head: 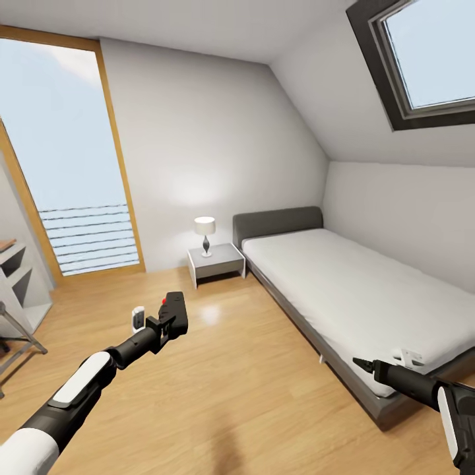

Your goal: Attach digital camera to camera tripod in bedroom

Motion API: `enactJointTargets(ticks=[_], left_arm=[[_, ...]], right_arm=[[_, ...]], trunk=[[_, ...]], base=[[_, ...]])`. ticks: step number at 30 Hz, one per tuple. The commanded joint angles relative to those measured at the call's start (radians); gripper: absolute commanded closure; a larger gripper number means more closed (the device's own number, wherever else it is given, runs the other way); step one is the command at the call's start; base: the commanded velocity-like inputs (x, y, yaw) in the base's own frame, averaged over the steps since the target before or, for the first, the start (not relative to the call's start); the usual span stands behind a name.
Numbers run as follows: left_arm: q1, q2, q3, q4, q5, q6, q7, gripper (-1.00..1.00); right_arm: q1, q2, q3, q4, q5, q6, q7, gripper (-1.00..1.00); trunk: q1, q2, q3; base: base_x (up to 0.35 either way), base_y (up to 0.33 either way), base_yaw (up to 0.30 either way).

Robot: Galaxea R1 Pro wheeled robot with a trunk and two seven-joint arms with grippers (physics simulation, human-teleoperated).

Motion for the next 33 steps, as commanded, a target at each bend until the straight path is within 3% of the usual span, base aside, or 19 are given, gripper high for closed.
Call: enactJointTargets(ticks=[1, 21, 25, 31, 32, 33], left_arm=[[-0.001, 0.001, -0.003, 0.001, 0.005, 0.001, -0.005, 1.0], [0.0, 0.001, -0.002, 0.001, 0.005, -0.002, -0.004, 1.0], [-0.001, -0.007, -0.006, 0.058, -0.018, -0.063, 0.018, 1.0], [-0.002, -0.035, -0.009, 0.156, -0.194, -0.221, 0.125, 1.0], [-0.002, -0.044, -0.009, 0.175, -0.269, -0.245, 0.191, 1.0], [-0.002, -0.048, -0.009, 0.184, -0.309, -0.253, 0.23, 1.0]], right_arm=[[-0.001, 0.0, -0.002, -0.001, 0.011, 0.003, 0.011, -1.0], [-0.001, -0.001, -0.002, -0.006, 0.012, 0.0, 0.111, -1.0], [-0.001, 0.0, -0.002, 0.008, 0.021, -0.009, 0.084, -1.0], [-0.001, 0.001, 0.001, 0.052, 0.027, -0.02, 0.004, -1.0], [-0.001, 0.001, 0.001, 0.087, 0.036, -0.029, -0.03, -1.0], [-0.001, 0.002, 0.001, 0.113, 0.042, -0.036, -0.05, -1.0]], trunk=[[-0.004, 0.006, 0.002], [-0.08, 0.146, 0.065], [-0.096, 0.174, 0.077], [-0.119, 0.216, 0.096], [-0.123, 0.223, 0.099], [-0.126, 0.23, 0.102]], base=[[0.0, 0.0, 0.0], [0.0, 0.0, 0.0], [0.0, 0.0, 0.0], [0.0, 0.0, 0.0], [0.0, 0.0, 0.0], [0.0, 0.0, 0.0]])
